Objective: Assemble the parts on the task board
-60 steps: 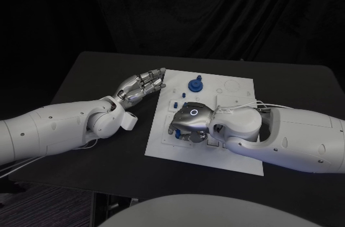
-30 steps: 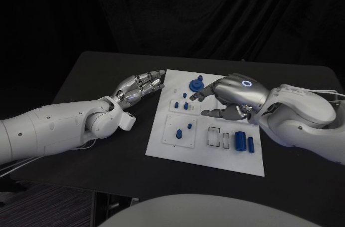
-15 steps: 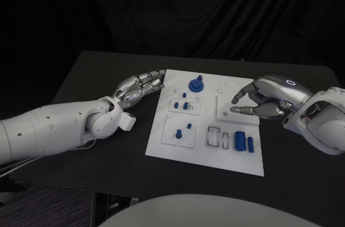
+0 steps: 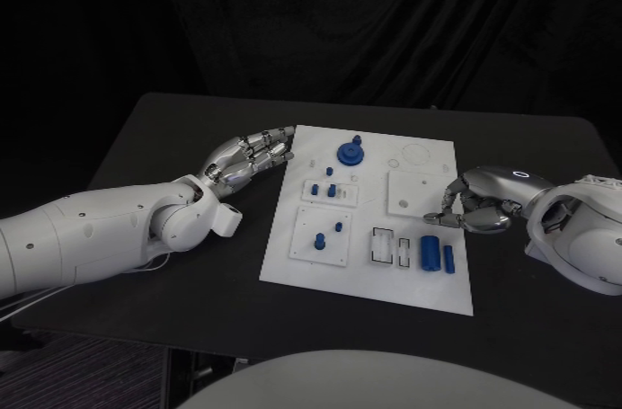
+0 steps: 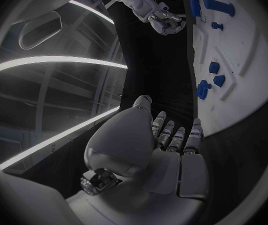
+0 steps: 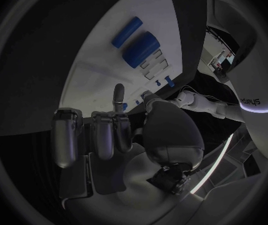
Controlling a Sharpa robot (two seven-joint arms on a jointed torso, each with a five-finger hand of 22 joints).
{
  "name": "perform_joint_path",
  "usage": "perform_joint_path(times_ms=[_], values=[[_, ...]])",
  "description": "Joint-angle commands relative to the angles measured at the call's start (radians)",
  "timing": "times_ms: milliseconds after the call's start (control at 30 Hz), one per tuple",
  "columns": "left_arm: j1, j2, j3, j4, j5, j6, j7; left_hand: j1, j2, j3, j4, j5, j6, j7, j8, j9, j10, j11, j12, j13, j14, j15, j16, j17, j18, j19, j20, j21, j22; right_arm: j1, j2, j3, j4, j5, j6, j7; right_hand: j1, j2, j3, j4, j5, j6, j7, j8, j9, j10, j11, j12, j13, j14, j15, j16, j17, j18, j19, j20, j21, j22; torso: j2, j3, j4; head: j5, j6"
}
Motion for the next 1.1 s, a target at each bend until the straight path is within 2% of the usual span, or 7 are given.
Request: perform_joint_path(times_ms=[33, 233, 400, 600, 800, 933, 1100], values=[[-0.002, -0.001, 0.001, 0.003, 0.001, 0.011, 0.065, 0.003, 0.007, 0.005, -0.001, 0.006, 0.003, 0.010, 0.006, 0.000, 0.004, 0.007, 0.006, 0.001, 0.000, 0.004, 0.003, 0.000, 0.016, 0.001, 0.006, 0.000, -0.002, -0.005, -0.006, 0.001, 0.014, 0.004, 0.058, -0.122, -0.012, 0.014, 0.017, -0.001, 0.044, 0.014, -0.007, 0.029, 0.040, 0.106, -0.012, 0.002, 0.263, 0.104, -0.010, 0.003, 0.263, -0.015, 0.082, -0.010, 0.019, 0.248, 0.000, -0.0003, -0.0004, -0.004, 0.000], [-0.002, -0.003, 0.001, 0.005, 0.001, 0.013, 0.064, 0.003, 0.007, 0.005, -0.001, 0.007, 0.005, 0.013, 0.007, 0.000, 0.005, 0.008, 0.006, 0.001, 0.000, 0.003, 0.003, 0.000, 0.017, 0.000, 0.007, 0.000, -0.003, -0.011, -0.013, 0.001, 0.038, 0.073, 0.094, -0.177, -0.011, 0.031, 0.027, -0.003, 0.061, 0.012, -0.009, 0.034, 0.062, 0.106, -0.015, 0.002, 0.263, 0.104, -0.014, 0.003, 0.263, -0.017, 0.085, -0.013, 0.025, 0.250, 0.000, 0.0001, 0.0002, -0.010, 0.000], [-0.002, -0.004, 0.001, 0.004, 0.001, 0.014, 0.064, 0.004, 0.008, 0.006, -0.001, 0.007, 0.007, 0.016, 0.008, 0.000, 0.005, 0.010, 0.007, 0.001, 0.000, 0.002, 0.003, 0.000, 0.017, 0.000, 0.007, 0.000, -0.003, -0.018, -0.017, 0.001, 0.058, 0.094, 0.091, -0.191, -0.010, 0.037, 0.030, -0.003, 0.063, 0.012, -0.009, 0.036, 0.069, 0.106, -0.015, 0.002, 0.263, 0.104, -0.014, 0.003, 0.263, -0.017, 0.085, -0.014, 0.026, 0.250, 0.000, -0.0003, 0.0003, -0.018, 0.000], [-0.002, -0.004, 0.001, 0.004, 0.001, 0.017, 0.062, 0.005, 0.008, 0.007, -0.002, 0.007, 0.013, 0.023, 0.011, 0.001, 0.012, 0.015, 0.011, 0.002, 0.000, 0.001, 0.003, 0.000, 0.018, 0.000, 0.007, 0.000, -0.004, -0.022, -0.016, 0.001, 0.072, 0.103, 0.088, -0.205, -0.004, 0.027, 0.027, -0.005, 0.046, 0.021, -0.013, 0.047, 0.091, 0.106, -0.019, 0.002, 0.263, 0.104, -0.017, 0.003, 0.263, -0.018, 0.086, -0.017, 0.029, 0.251, 0.000, 0.0002, -0.0011, -0.022, 0.000], [-0.003, -0.004, 0.001, 0.004, 0.001, 0.020, 0.060, 0.005, 0.009, 0.008, -0.002, 0.007, 0.016, 0.024, 0.011, 0.001, 0.014, 0.017, 0.013, 0.002, -0.001, 0.000, 0.003, 0.000, 0.018, 0.000, 0.007, 0.000, -0.004, -0.030, -0.021, 0.001, 0.087, 0.100, 0.091, -0.218, 0.000, 0.017, 0.021, -0.005, 0.022, 0.030, -0.019, 0.066, 0.126, 0.106, -0.025, 0.002, 0.263, 0.104, -0.022, 0.003, 0.263, -0.018, 0.086, -0.021, 0.030, 0.251, 0.000, -0.0006, 0.0002, -0.026, 0.000], [-0.003, -0.003, 0.001, 0.002, 0.001, 0.022, 0.057, 0.005, 0.009, 0.008, -0.002, 0.007, 0.017, 0.025, 0.012, 0.001, 0.017, 0.018, 0.015, 0.003, 0.000, 0.000, 0.003, 0.000, 0.018, 0.001, 0.007, 0.000, -0.003, -0.040, -0.024, 0.001, 0.100, 0.070, 0.086, -0.224, 0.004, 0.007, 0.017, -0.005, 0.001, 0.023, -0.020, 0.068, 0.143, 0.106, -0.026, 0.002, 0.263, 0.104, -0.023, 0.003, 0.263, -0.018, 0.087, -0.023, 0.030, 0.251, 0.000, 0.0005, -0.0010, -0.027, 0.000], [-0.003, -0.002, 0.001, 0.000, 0.001, 0.026, 0.055, 0.006, 0.009, 0.009, -0.002, 0.007, 0.018, 0.026, 0.012, 0.001, 0.019, 0.020, 0.017, 0.003, 0.000, 0.001, 0.003, 0.000, 0.018, 0.001, 0.008, 0.000, -0.003, -0.048, -0.024, 0.001, 0.106, 0.018, 0.083, -0.233, 0.016, -0.008, 0.013, -0.004, -0.024, 0.016, -0.020, 0.068, 0.158, 0.106, -0.026, 0.002, 0.263, 0.104, -0.024, 0.003, 0.263, -0.017, 0.085, -0.024, 0.027, 0.250, 0.000, -0.0001, 0.0007, -0.029, 0.000]])
